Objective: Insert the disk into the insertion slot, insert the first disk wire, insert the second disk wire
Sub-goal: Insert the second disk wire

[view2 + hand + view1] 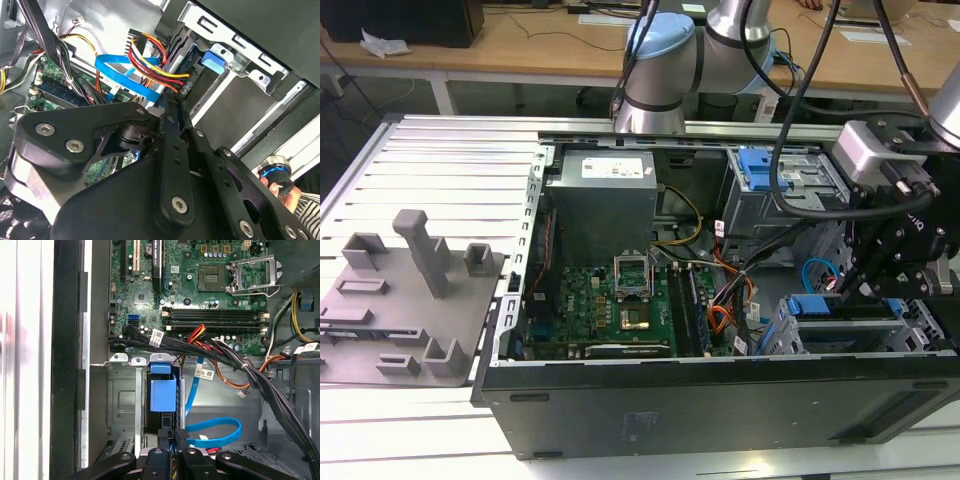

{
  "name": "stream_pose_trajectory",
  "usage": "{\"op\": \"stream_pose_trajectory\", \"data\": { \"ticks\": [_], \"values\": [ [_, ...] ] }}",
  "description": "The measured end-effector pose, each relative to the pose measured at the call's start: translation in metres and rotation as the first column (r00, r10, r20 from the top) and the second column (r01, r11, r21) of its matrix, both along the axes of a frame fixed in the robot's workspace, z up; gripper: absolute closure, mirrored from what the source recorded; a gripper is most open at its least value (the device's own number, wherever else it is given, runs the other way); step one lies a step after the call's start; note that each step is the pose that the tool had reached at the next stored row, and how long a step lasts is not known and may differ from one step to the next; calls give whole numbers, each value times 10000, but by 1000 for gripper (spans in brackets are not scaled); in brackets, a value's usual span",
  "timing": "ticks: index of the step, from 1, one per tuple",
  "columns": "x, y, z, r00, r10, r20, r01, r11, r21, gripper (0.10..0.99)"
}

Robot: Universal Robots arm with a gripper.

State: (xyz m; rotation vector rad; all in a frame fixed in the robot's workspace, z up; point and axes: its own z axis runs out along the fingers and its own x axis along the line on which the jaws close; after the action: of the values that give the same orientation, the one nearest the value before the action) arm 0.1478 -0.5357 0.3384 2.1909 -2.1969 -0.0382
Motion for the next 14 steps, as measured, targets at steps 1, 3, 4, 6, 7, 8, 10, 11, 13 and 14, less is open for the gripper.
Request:
{"op": "stream_pose_trajectory", "data": {
  "ticks": [1, 3, 4, 6, 7, 8, 10, 11, 13, 14],
  "values": [
    [0, 0, -6, 10000, 0, 0, 0, 10000, -4, 925],
    [0, 0, -16, 10000, 0, 1, 0, 10000, -2, 925],
    [0, 0, -19, 10000, 1, 0, -1, 10000, 2, 925],
    [0, 1, -26, 10000, 0, 2, 0, 10000, 15, 914],
    [0, 0, -27, 10000, 1, 0, -1, 10000, 11, 914],
    [0, -1, -18, 10000, 0, 0, 0, 10000, 4, 851],
    [0, 3, 97, 10000, 0, 1, 0, 10000, 2, 851],
    [0, 15, 141, 10000, 0, 1, 0, 10000, -5, 851],
    [-1, 31, 224, 10000, 0, 4, 0, 10000, -24, 980],
    [-1, 35, 255, 10000, 1, 5, -1, 10000, -31, 980]
  ]
}}
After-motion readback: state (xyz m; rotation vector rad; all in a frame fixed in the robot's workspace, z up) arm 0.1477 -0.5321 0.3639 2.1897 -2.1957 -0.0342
